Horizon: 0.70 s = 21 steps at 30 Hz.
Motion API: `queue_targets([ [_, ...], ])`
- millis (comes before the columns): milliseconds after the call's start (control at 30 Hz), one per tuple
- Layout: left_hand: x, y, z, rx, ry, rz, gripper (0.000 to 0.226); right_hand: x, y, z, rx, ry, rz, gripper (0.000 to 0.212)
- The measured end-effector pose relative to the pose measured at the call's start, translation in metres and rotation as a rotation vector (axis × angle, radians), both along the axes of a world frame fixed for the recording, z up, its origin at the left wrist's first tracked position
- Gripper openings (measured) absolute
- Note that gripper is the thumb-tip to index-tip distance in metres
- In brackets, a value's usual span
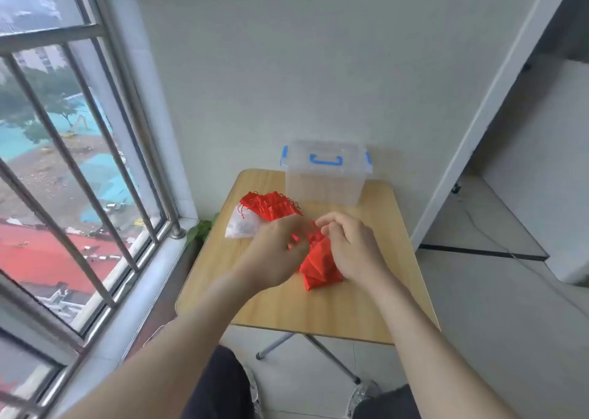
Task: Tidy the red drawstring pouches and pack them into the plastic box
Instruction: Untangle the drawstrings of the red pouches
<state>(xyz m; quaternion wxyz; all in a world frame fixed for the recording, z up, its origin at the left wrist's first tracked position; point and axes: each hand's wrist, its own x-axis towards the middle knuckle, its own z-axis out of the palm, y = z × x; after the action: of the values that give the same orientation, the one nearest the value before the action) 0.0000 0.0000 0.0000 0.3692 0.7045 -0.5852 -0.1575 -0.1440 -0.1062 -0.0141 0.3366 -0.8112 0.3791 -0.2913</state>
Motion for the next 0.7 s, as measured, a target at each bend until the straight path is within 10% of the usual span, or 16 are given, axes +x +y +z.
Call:
queue_targets([
  [367, 0.003, -0.066, -0.122, -0.059, 0.143, 0.225, 0.031, 0.005, -0.061, -0.108, 0.005, 0.027, -0.124, 0.028],
  [700, 0.008, -0.112, -0.124, 0.141, -0.046, 0.113, 0.048, 0.038, -0.075, -0.102, 0.247, 0.504, -0.214, 0.046],
])
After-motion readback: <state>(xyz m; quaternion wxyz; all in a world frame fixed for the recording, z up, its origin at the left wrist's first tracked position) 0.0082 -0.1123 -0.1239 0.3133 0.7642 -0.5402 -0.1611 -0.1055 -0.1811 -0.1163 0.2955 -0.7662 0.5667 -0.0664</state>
